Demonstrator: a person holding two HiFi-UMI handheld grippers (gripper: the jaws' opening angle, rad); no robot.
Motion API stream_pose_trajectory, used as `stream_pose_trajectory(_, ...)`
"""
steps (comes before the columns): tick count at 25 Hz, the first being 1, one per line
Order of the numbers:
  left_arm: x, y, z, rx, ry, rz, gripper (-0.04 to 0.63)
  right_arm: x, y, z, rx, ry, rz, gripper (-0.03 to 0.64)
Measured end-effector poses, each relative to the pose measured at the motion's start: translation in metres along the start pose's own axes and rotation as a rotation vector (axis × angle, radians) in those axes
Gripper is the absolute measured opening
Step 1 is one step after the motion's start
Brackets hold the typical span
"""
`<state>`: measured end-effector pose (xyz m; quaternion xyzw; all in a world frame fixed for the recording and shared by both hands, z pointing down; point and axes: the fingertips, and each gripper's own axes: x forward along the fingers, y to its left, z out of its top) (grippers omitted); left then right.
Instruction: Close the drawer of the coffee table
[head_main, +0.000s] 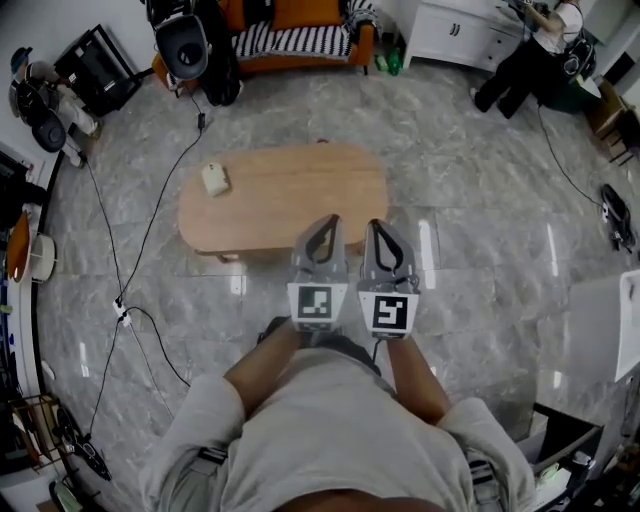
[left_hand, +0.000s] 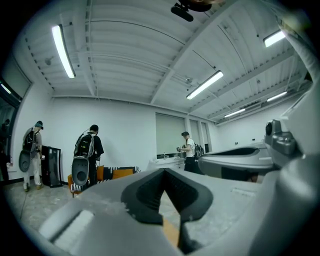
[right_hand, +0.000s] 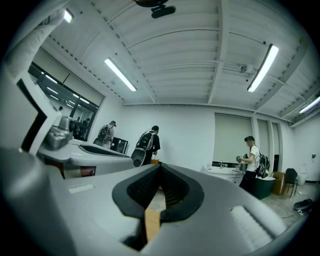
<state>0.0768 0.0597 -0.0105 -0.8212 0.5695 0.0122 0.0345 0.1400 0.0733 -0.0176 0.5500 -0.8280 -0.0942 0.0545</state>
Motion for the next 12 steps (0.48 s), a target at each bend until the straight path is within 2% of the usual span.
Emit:
stream_pose_trajectory(3,0.002,-0.015,0.004,0.019,-0.018,-0.03,0.02,-0.006,-0.011,0.0,-0.02,0.018,-0.025,0.006)
stream_pose_trajectory(8,0.004,-0.037,0.002,-0.003,-0.006,-0.057,0.02,-0.021,-0.027,-0.008,-0.017,0.042,-0.052,0.006)
stream_pose_trajectory(12,0.009,-0.044,0.005,0.003,0.019,-0.074,0.02,-0.023,-0.034,0.0,0.003,-0.004,-0.067,0.006)
